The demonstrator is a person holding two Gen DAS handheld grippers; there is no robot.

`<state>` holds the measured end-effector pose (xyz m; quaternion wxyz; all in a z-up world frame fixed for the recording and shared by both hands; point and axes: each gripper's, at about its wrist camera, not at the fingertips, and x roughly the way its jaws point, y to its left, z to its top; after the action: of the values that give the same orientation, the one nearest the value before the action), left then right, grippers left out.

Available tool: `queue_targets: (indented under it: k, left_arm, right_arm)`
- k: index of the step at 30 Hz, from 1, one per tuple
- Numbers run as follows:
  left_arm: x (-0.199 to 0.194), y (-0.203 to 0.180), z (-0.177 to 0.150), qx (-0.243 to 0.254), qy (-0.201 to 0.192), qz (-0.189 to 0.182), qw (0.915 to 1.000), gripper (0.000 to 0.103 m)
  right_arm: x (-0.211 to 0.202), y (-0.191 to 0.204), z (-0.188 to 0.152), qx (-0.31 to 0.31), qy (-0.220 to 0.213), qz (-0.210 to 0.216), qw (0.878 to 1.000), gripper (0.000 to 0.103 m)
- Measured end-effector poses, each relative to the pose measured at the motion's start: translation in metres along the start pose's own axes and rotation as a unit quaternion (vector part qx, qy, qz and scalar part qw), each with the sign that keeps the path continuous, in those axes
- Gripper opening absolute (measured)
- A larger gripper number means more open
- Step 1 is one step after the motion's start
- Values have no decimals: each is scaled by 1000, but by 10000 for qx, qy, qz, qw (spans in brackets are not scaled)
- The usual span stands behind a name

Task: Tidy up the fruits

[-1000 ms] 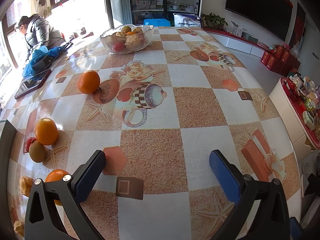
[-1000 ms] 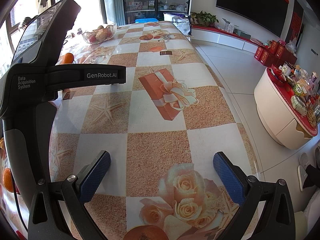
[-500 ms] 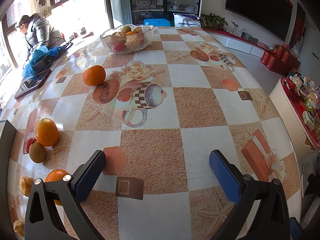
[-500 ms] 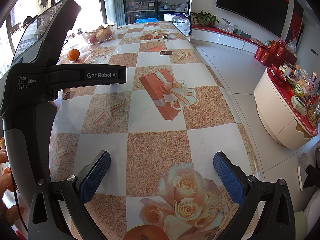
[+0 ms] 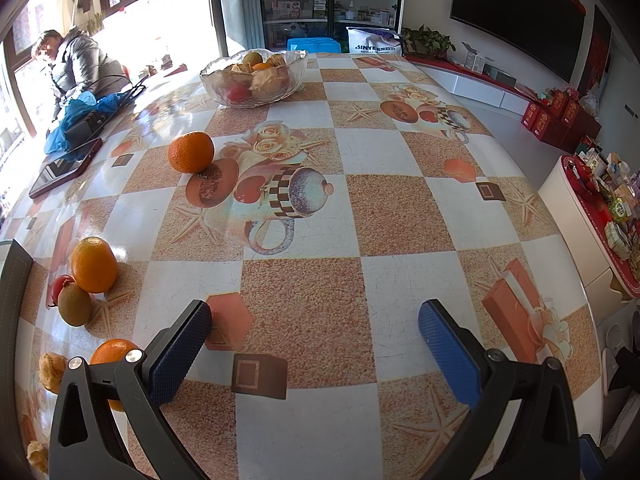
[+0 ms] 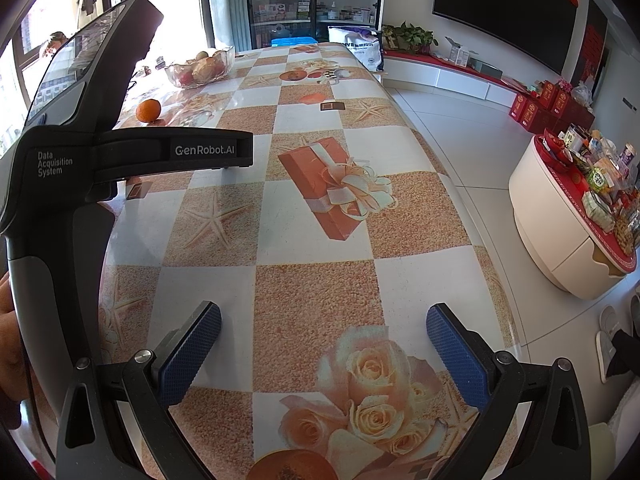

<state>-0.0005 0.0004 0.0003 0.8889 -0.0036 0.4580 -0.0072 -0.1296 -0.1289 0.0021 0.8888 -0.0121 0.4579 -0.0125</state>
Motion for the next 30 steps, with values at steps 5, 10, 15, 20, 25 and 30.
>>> queue_targets:
  k: [5,10,15,20,25,30]
  left_arm:
    - [0,0,0,0,0,0,10000,103]
    - [0,0,0,0,0,0,10000,103]
    - [0,0,0,0,0,0,10000,103]
    - [0,0,0,0,0,0,10000,103]
    - [0,0,0,14,6,-3,10000,103]
    - [-34,7,-15,314,-252,93,9991,103]
  right_arm:
    - [0,0,0,0,-1,1,10000,103]
    - [0,0,0,0,-2,0,10000,103]
    - [0,0,0,0,-3,0,10000,103]
    - [0,-1,0,1,-5,0,10000,103]
    - [0,0,0,0,-5,1,10000,103]
    - [0,0,0,1,-7,1,10000,103]
